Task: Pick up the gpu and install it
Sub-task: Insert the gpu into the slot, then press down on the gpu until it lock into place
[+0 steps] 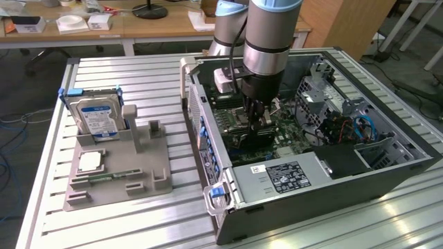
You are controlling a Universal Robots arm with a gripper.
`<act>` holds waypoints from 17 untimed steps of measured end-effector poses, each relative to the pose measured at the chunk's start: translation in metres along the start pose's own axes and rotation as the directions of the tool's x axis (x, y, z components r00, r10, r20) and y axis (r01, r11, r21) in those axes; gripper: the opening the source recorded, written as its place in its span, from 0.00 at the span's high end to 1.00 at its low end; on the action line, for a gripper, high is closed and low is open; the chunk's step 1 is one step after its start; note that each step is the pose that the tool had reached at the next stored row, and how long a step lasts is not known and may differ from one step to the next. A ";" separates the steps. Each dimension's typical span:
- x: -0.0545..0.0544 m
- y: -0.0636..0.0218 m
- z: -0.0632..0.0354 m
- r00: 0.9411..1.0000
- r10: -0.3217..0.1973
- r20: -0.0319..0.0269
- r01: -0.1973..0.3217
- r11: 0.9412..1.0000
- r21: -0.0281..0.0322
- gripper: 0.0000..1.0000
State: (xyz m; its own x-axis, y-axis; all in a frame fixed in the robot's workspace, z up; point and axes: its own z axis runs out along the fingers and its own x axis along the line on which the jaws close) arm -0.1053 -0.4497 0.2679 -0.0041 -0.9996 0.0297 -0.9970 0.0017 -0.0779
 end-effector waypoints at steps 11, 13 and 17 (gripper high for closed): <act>0.000 0.0000 0.0000 1.000 0.000 0.000 0.000 1.000 0.000 0.90; 0.000 0.0000 0.0000 1.000 0.000 0.000 0.000 1.000 0.000 0.90; 0.000 0.0000 0.0000 1.000 -0.001 -0.001 0.001 0.999 -0.035 0.90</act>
State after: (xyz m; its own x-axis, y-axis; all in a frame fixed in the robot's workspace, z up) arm -0.1053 -0.4497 0.2679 -0.0029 -0.9995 0.0311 -0.9991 0.0016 -0.0427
